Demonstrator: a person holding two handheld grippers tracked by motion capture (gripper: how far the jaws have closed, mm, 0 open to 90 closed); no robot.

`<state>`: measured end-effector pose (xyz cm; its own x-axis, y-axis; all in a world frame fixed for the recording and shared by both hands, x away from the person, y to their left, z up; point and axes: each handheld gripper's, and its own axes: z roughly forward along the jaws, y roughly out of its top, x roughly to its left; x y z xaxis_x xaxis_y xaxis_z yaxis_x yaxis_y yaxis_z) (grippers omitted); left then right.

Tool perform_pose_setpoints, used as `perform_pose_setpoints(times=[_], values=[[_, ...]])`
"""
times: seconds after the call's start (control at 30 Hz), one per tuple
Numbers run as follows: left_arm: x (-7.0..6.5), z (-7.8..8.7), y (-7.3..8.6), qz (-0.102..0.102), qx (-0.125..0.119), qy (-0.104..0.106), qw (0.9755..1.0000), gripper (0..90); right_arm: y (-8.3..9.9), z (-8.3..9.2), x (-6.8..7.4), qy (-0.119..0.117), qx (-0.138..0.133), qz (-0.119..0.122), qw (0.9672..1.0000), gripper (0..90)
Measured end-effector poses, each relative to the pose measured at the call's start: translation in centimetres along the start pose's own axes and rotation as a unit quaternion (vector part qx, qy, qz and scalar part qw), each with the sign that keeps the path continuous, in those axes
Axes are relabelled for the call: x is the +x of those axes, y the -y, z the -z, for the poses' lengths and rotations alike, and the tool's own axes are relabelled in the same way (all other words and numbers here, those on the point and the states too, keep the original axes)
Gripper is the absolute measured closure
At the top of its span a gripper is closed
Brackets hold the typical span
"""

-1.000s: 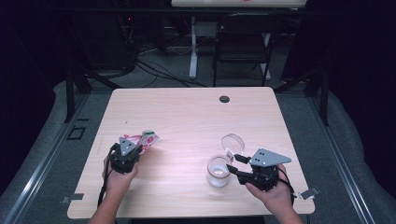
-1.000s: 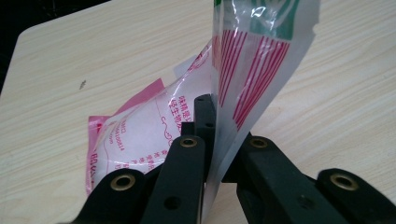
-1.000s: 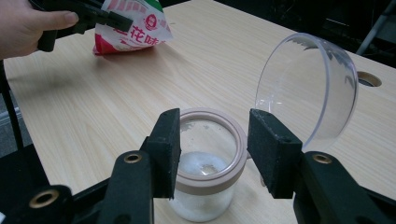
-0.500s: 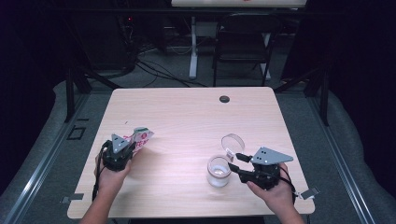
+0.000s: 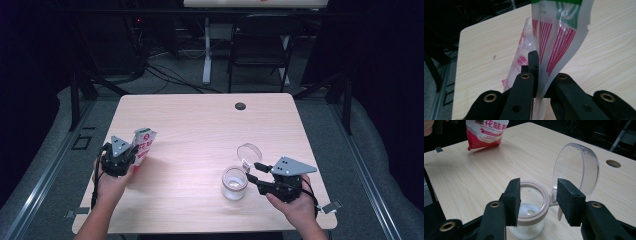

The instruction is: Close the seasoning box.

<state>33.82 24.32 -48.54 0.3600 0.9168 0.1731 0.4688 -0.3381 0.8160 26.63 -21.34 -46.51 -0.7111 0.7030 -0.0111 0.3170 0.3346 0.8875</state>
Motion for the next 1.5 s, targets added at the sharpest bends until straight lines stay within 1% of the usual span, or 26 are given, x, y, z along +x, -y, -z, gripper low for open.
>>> perform_pose_setpoints(times=[0.1, 0.23, 0.43, 0.5, 0.73, 0.9, 1.07, 1.13, 1.3, 1.5], values=[[0.5, 0.4, -0.3, 0.004, -0.006, -0.007, 0.9999, 90.0, 0.0, 0.1, -0.1, 0.002, -0.001, 0.000, 1.0000, 54.4], [1.1, 0.7, -0.7, 0.012, -0.011, -0.011, 0.9998, 90.0, 0.0, 0.5, -0.4, 0.006, -0.005, -0.004, 1.0000, 54.2], [1.9, 1.5, -1.2, 0.021, -0.017, -0.014, 0.9995, 90.0, -0.1, 0.9, -0.6, 0.010, -0.008, -0.004, 0.9999, 54.2], [2.1, 1.7, -1.3, 0.024, -0.020, -0.014, 0.9994, 90.0, -0.1, 1.0, -0.7, 0.012, -0.009, -0.004, 0.9999, 54.2], [2.2, 2.2, -1.6, 0.022, -0.022, -0.012, 0.9994, 90.0, -0.2, 1.0, -0.7, 0.014, -0.011, -0.003, 0.9998, 54.2], [2.1, 2.4, -1.9, 0.020, -0.022, -0.008, 0.9995, 90.0, -0.2, 1.0, -0.6, 0.013, -0.011, -0.002, 0.9998, 54.2], [1.8, 2.7, -2.4, 0.017, -0.025, 0.000, 0.9996, 90.0, -0.2, 1.1, -0.6, 0.018, -0.016, 0.003, 0.9997, 54.0], [1.5, 2.8, -2.6, 0.012, -0.026, 0.004, 0.9996, 90.0, -0.3, 1.1, -0.6, 0.019, -0.015, 0.007, 0.9997, 54.0], [0.7, 2.8, -3.0, 0.005, -0.029, 0.019, 0.9994, 90.0, -0.4, 1.0, -0.4, 0.020, -0.017, 0.009, 0.9996, 54.0], [-0.3, 2.8, -3.7, -0.003, -0.033, 0.036, 0.9988, 90.0, -0.4, 0.9, -0.5, 0.015, -0.011, 0.005, 0.9998, 54.2]])
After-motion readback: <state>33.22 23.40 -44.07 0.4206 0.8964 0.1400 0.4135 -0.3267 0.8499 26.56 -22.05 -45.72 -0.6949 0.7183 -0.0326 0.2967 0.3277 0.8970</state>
